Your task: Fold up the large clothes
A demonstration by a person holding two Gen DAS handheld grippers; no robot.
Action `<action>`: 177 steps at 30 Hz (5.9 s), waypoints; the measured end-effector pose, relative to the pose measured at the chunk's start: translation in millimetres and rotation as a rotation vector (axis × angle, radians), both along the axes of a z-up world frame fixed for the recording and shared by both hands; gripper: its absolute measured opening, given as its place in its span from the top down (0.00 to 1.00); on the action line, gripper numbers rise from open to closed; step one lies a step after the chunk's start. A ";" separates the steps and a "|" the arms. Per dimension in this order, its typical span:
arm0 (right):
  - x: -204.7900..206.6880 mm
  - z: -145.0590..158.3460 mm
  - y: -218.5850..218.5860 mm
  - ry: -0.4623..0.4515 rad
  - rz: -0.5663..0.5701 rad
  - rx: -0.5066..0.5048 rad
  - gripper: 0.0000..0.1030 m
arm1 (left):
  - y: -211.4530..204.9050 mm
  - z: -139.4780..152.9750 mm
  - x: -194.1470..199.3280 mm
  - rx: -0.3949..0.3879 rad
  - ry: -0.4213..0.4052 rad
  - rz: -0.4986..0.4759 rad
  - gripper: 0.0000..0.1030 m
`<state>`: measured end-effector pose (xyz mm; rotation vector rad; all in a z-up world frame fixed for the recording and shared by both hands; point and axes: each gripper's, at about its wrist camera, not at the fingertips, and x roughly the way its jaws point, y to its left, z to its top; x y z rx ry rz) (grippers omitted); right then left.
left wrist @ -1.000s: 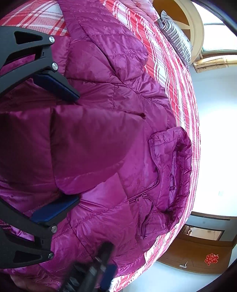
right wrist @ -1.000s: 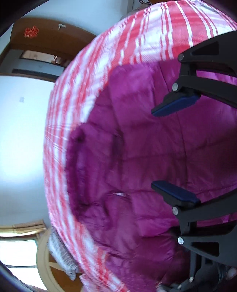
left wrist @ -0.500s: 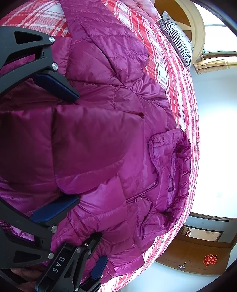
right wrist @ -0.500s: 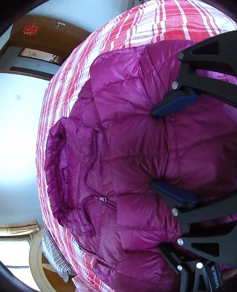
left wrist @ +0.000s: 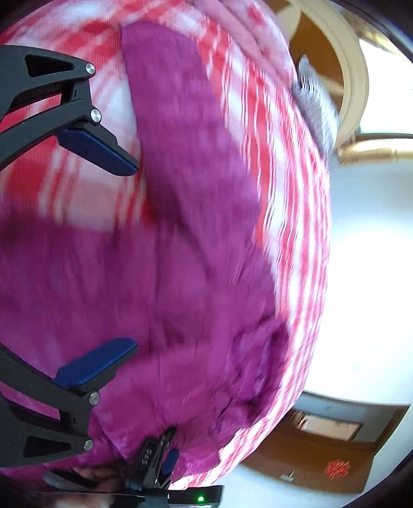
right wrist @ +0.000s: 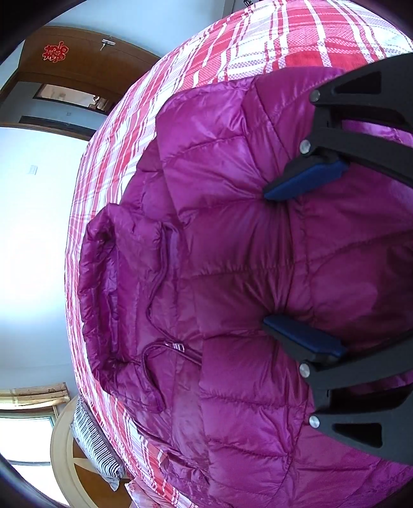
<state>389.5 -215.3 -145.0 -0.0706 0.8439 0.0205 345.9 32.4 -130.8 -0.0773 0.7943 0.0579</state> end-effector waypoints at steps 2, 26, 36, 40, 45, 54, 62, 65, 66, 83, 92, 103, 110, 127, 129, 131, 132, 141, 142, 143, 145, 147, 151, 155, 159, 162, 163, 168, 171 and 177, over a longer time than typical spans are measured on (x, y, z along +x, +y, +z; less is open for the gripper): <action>-0.1 0.1 0.9 0.000 -0.001 -0.007 0.24 | 38.1 6.1 -15.9 0.000 -0.019 0.056 0.01; -2.0 0.2 5.9 -0.010 -0.004 -0.040 0.24 | 252.6 -27.9 -6.0 -0.035 0.073 0.414 0.62; -2.6 0.4 5.2 -0.014 -0.005 -0.037 0.24 | 233.7 35.6 -16.9 0.037 -0.099 0.336 0.87; -2.1 0.4 4.9 -0.014 -0.005 -0.038 0.24 | 218.4 73.5 -22.5 0.042 -0.183 0.294 0.88; -2.6 0.3 5.1 -0.014 -0.005 -0.038 0.24 | 187.8 117.6 -32.2 0.026 -0.285 0.219 0.88; -2.7 0.3 5.7 -0.015 -0.005 -0.040 0.24 | 95.5 170.1 -33.6 0.004 -0.390 -0.014 0.89; -2.3 1.1 3.4 -0.017 -0.006 -0.029 0.23 | -12.6 158.7 -19.9 0.007 -0.370 -0.237 0.89; -2.0 1.3 2.5 -0.018 -0.007 -0.026 0.23 | -54.0 138.3 -13.8 0.012 -0.341 -0.298 0.89; -1.6 1.3 1.7 -0.018 -0.007 -0.023 0.23 | -66.5 131.5 -10.4 0.011 -0.325 -0.311 0.89; -2.5 1.3 0.1 -0.023 -0.011 0.002 0.22 | -155.0 49.6 2.0 0.051 -0.134 -0.404 0.73; -3.3 2.0 -1.3 -0.025 -0.012 0.010 0.21 | -104.0 81.8 -12.8 0.112 -0.324 -0.274 0.12; -33.4 50.1 -51.0 -0.116 -0.196 0.139 0.19 | -81.1 -19.3 55.1 0.283 -0.036 -0.122 0.12; -60.2 118.3 -9.6 -0.302 -0.084 0.204 0.20 | -80.5 -12.3 54.7 0.274 -0.058 -0.107 0.12; -24.9 21.1 44.6 -0.020 0.113 0.109 0.51 | -39.7 -38.0 120.2 0.252 0.030 -0.011 0.08; -25.9 16.6 47.0 -0.018 0.108 0.089 0.51 | -38.3 -40.1 120.2 0.246 0.034 -0.010 0.07; -25.1 15.2 50.0 -0.019 0.104 0.069 0.51 | -37.2 -42.6 121.9 0.244 0.047 -0.003 0.04; -25.1 14.7 51.5 -0.019 0.103 0.058 0.51 | -36.9 -43.8 122.9 0.246 0.052 0.001 0.03; -25.2 11.5 53.7 -0.026 0.099 0.039 0.51 | -37.9 -9.2 111.2 0.242 -0.066 0.034 0.03; -25.3 11.3 54.3 -0.028 0.099 0.034 0.51 | -40.0 -4.9 112.3 0.235 -0.072 0.025 0.03; -25.5 11.2 55.1 -0.030 0.098 0.029 0.51 | -43.0 -3.4 114.7 0.235 -0.069 0.016 0.03; -25.4 11.1 55.6 -0.031 0.098 0.026 0.51 | -51.9 -9.1 123.0 0.262 -0.044 -0.003 0.03; -25.4 11.0 55.5 -0.032 0.097 0.026 0.51 | -56.6 -19.9 128.4 0.295 -0.015 -0.012 0.03; -25.8 10.8 55.8 -0.032 0.098 0.022 0.51 | -52.9 -39.8 137.6 0.283 0.051 -0.015 0.03; -26.0 10.5 57.4 -0.034 0.098 0.012 0.51 | -51.1 -44.5 136.6 0.265 0.050 -0.009 0.01; -25.5 14.7 61.4 -0.025 0.110 -0.023 0.50 | -51.6 -46.7 136.0 0.260 0.043 -0.006 0.01; -28.6 29.8 58.2 -0.039 0.091 -0.008 0.50 | -52.2 -47.1 135.0 0.265 0.034 -0.003 0.01; -30.5 39.3 56.4 -0.058 0.077 0.015 0.50 | -51.7 -47.2 135.1 0.264 0.033 -0.002 0.01; -31.8 67.1 78.3 -0.109 0.114 -0.002 0.49 | -50.1 -47.3 134.8 0.250 0.032 -0.003 0.01; -25.1 57.9 96.4 -0.076 0.158 -0.026 0.49 | -48.6 -47.3 134.7 0.238 0.033 -0.003 0.01; -20.9 18.5 83.3 -0.009 0.164 0.031 0.50 | -47.5 -48.3 135.6 0.223 0.034 -0.007 0.01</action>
